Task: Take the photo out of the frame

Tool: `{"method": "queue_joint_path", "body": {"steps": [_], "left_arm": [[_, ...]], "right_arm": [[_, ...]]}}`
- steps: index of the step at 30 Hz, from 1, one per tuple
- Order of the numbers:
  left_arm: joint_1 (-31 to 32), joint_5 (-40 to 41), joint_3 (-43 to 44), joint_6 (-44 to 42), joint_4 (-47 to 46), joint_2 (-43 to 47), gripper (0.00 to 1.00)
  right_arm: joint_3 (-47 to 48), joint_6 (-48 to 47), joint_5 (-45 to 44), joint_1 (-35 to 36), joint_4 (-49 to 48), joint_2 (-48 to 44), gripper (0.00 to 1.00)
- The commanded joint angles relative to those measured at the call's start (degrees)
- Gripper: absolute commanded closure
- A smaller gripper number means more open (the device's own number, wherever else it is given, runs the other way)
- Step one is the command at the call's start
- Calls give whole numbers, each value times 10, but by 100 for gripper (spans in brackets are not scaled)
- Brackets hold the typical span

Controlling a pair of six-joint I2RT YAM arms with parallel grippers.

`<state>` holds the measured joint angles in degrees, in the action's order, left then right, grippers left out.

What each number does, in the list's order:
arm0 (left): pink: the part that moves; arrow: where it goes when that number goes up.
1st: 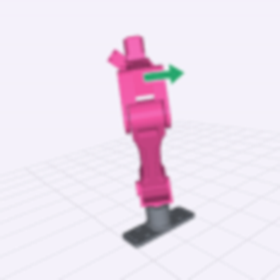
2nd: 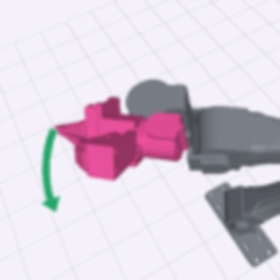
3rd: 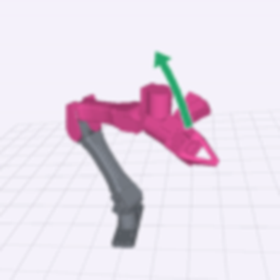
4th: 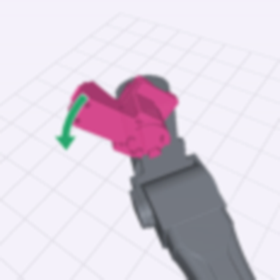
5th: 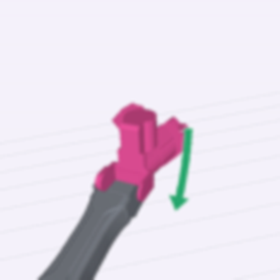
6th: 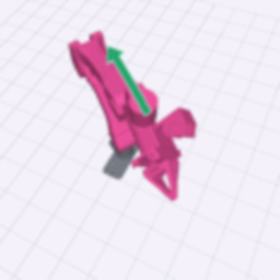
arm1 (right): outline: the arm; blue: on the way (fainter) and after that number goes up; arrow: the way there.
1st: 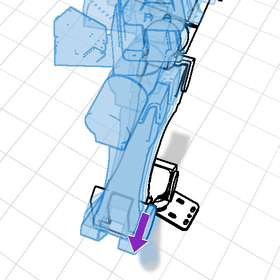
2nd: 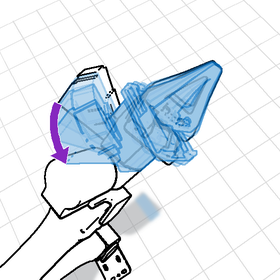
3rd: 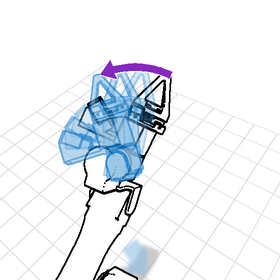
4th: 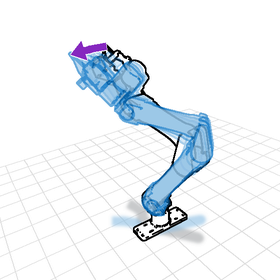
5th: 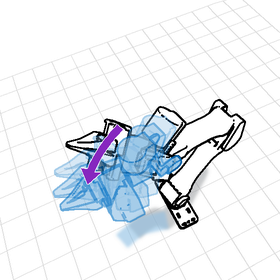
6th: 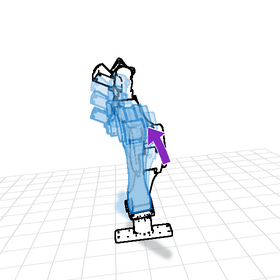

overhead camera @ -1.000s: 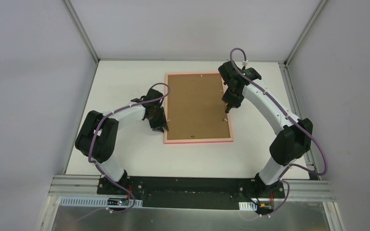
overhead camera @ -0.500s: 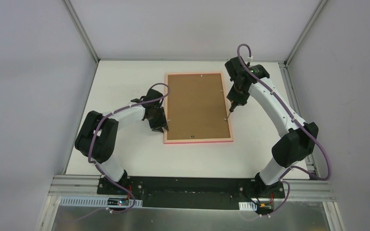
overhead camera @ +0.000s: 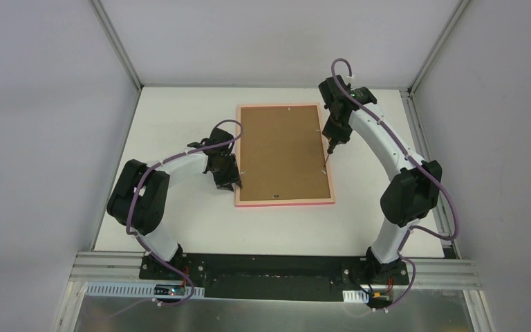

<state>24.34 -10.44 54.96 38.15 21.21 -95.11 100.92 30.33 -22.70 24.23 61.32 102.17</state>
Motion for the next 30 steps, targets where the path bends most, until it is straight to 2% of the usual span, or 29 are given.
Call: {"method": "queue_joint_path", "body": {"steps": [1,11,25,30], "left_arm": [[6,-4,-14,0,8,-4,64],[6,1,-13,0,8,-10,73],[6,-3,-5,0,8,-13,74],[6,-3,-11,3,9,-11,74]], "right_arm": [[24,-13,-10,0,-6,2,100],[26,2,-16,12,82,11,100],[16,21,19,8,105,7,100],[24,44,72,-13,137,15,100]]}}
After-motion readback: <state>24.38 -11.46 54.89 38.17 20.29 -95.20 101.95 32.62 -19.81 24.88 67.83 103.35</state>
